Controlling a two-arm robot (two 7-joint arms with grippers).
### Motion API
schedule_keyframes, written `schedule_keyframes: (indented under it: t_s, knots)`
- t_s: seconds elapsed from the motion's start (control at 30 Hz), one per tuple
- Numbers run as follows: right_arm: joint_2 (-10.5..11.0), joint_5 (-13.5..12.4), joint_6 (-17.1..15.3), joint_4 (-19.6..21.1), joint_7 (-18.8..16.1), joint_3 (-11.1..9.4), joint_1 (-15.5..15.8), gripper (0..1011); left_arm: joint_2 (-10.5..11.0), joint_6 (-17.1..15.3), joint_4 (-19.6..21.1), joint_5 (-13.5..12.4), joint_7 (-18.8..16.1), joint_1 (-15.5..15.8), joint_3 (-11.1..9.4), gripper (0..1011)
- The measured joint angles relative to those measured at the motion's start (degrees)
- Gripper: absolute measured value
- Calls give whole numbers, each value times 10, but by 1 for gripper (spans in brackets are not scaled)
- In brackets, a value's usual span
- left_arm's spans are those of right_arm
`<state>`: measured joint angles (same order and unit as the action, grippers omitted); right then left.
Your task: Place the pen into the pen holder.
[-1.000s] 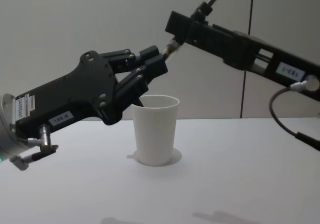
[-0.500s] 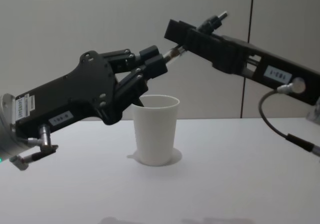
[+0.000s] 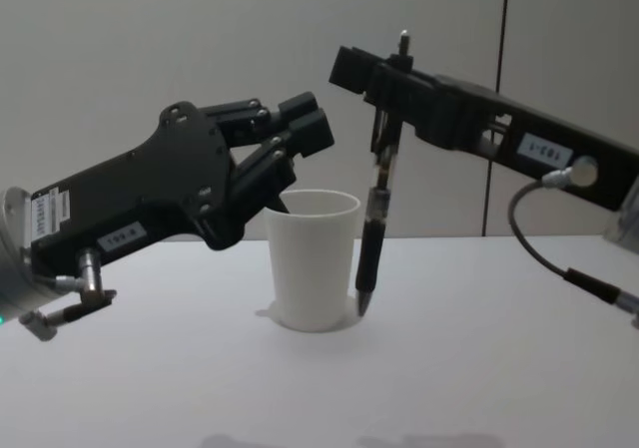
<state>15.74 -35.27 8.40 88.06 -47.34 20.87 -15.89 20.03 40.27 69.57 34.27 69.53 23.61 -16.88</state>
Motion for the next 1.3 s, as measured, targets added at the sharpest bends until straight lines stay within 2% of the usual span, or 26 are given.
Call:
schedule_keyframes:
  t_s: [0.73,0.87,1.0,1.07,1.3]
  knots:
    - [2,-6,4,0,6,4,-2,119,0,0,0,0,0,0,0,140]
    - [3,-6,6,0,8,5,-2,119,0,0,0,0,0,0,0,215]
    - [4,-7,8,1,8,5,-2,119,0,0,0,0,0,0,0,372]
    - [5,-8,9,2,9,5,-2,119,0,0,0,0,0,0,0,403]
    - [6,-9,12,3,10,6,-2,119,0,0,0,0,0,0,0,648]
